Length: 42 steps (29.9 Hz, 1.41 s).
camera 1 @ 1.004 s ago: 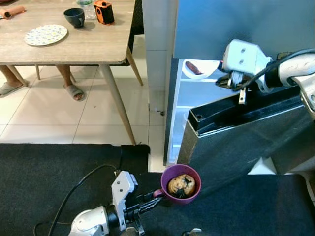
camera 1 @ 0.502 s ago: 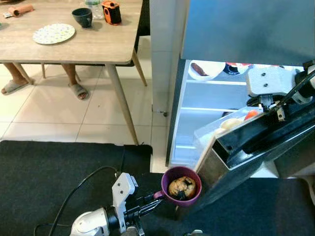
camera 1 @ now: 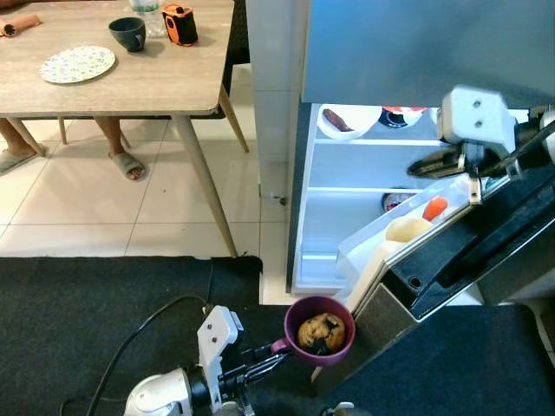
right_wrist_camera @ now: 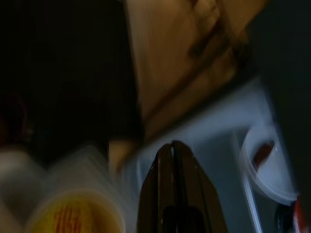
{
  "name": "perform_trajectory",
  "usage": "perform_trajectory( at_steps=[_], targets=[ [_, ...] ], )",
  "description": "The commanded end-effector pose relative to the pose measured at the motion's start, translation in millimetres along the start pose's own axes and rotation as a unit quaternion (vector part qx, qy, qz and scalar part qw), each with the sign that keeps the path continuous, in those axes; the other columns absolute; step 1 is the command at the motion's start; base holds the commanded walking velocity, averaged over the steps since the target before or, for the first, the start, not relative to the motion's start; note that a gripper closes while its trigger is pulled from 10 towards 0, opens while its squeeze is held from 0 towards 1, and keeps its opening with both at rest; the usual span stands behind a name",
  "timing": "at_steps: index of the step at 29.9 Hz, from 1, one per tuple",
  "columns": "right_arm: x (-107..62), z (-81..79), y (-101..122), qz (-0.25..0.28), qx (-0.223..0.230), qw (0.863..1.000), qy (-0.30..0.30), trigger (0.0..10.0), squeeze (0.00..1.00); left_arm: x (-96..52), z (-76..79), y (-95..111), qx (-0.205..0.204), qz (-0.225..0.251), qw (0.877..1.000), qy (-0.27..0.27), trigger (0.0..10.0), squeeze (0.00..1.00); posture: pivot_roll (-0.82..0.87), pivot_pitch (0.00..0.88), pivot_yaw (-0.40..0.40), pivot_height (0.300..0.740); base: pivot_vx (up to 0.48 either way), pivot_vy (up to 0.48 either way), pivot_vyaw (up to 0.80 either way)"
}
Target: Restocking fridge
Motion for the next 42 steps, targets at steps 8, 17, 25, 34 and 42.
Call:
perform_trajectory(
  at_steps=[8,17,25,34,42],
  targets=[
    [-14.3,23.3,37.6,0.183,0.052,0.973,-0.133,10.0,0.00,2.4,-1.1,-1.9,-0.014,-0.002,1.000,0.024,10.0,0.00,-0.08,0.172,-0.035,0.740,0.000,0.000,0.00],
    [-2.6,17.5,31.0,0.272,0.149,0.928,-0.207,10.0,0.00,3.8,-6.1,-0.4,-0.020,-0.009,0.999,0.044,10.0,0.00,-0.08,0.167,-0.031,0.740,0.000,0.000,0.00],
    [-8.0,10.1,23.4,0.297,0.185,0.907,-0.234,10.0,0.00,4.0,-6.2,-0.2,-0.019,-0.008,0.999,0.045,10.0,0.00,-0.07,0.156,-0.031,0.740,-0.187,0.000,0.00],
    [-5.2,1.0,19.4,0.291,0.197,0.908,-0.229,10.0,0.00,5.5,-6.6,1.2,-0.015,-0.009,0.999,0.046,10.0,0.00,-0.07,0.162,-0.033,0.740,-0.319,0.000,0.00],
    [-20.4,13.2,17.7,0.310,0.204,0.881,-0.293,10.0,0.00,6.1,-5.1,1.4,-0.016,-0.008,0.999,0.044,10.0,0.00,-0.07,0.162,-0.033,0.740,-0.336,0.000,0.00]
  ],
)
Point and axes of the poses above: a point about 5 cm out from each wrist's last joint towards the gripper, its own x axis pointing out of the wrist towards the gripper, its own y axis along the axis of the wrist's last joint, z = x × y, the point moved 2 cm from there along x, pointing out of the wrist towards the gripper, and after that the axes turned 2 degrees about x, right-handed, at the moved point
